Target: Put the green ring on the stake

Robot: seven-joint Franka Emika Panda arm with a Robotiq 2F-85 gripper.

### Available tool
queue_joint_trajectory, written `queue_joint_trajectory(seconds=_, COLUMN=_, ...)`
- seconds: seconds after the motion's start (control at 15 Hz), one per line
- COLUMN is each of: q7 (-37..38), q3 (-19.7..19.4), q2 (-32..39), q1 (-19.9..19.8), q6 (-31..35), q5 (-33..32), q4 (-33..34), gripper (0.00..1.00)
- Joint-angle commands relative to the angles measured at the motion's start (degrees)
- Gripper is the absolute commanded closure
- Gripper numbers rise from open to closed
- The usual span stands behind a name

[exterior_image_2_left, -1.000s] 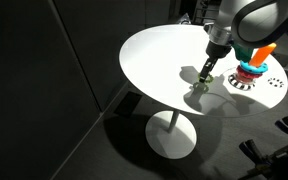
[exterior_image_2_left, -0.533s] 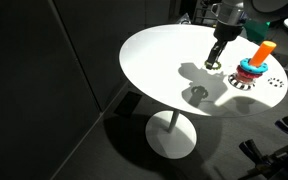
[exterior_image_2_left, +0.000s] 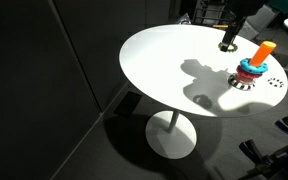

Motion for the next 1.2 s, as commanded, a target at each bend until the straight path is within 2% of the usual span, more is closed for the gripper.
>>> queue_joint_trajectory(seconds=0.0, q7=-2.69, q3=-0.41, q2=-5.28, q1=-1.25, q6=-4.1, q5=-0.13, q4=-1.03, gripper=0.51)
queue_joint_trajectory(seconds=0.53, q7=-6.05, q3=-2.33, q2=-13.28, q1=-2.84, q6=-7.94, q5=0.29, q4=-5.2, gripper=0.51)
queue_joint_trajectory(seconds=1.13, q7=-5.78, q3=-4.6, q2=-15.51, q1=-4.15, q6=-5.27, q5=-1.69, q4=-11.3, gripper=0.51)
